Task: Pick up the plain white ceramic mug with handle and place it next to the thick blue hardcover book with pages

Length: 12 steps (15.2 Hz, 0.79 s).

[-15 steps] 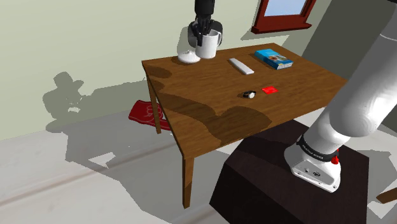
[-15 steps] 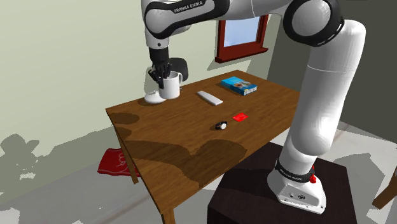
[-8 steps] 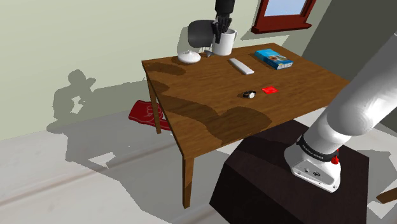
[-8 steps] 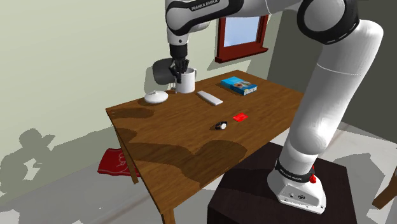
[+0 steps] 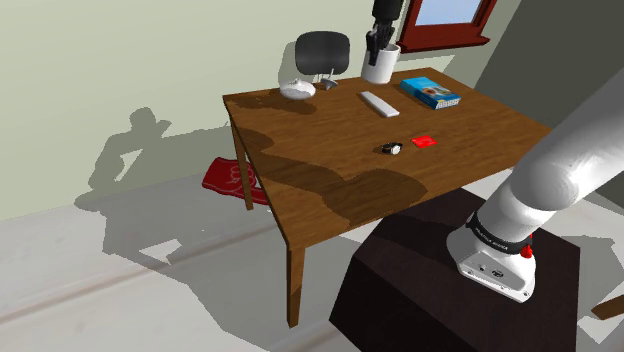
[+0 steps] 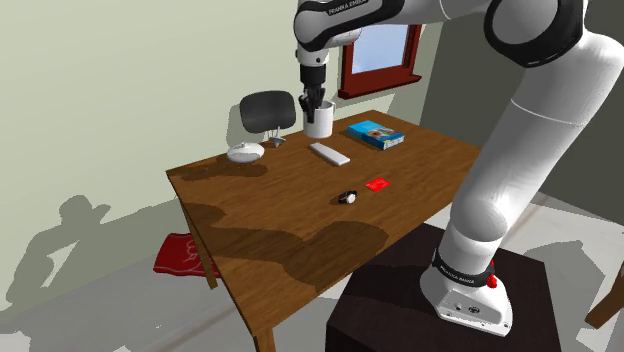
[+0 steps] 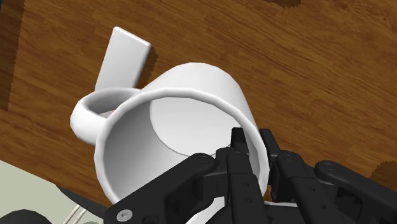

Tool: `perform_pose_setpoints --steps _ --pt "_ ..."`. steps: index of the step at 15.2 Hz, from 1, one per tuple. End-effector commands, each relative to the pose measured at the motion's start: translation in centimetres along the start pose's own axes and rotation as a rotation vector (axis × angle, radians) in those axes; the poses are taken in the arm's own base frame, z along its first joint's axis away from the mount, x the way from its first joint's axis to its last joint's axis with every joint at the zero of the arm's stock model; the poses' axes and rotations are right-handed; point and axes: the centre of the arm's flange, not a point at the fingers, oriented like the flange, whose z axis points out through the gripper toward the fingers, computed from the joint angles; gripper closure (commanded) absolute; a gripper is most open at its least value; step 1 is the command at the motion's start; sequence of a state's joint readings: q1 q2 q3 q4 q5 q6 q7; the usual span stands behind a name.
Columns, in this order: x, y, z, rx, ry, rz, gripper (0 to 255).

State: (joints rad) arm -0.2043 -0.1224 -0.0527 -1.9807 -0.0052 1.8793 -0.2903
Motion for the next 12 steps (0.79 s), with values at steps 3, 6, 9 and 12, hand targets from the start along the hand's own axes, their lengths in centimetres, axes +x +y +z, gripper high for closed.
perform_pose_setpoints --steps 3,6,9,12 --pt "-2.4 4.7 -0.1 0.000 0.001 -0.001 255" --pt "-4.2 8.2 -0.2 0.000 0.001 -0.001 255" --pt "-6.0 11.7 -0.2 0.000 0.001 -0.001 255" --pt "-7.8 15.3 -0.2 0.000 0.001 -0.001 255"
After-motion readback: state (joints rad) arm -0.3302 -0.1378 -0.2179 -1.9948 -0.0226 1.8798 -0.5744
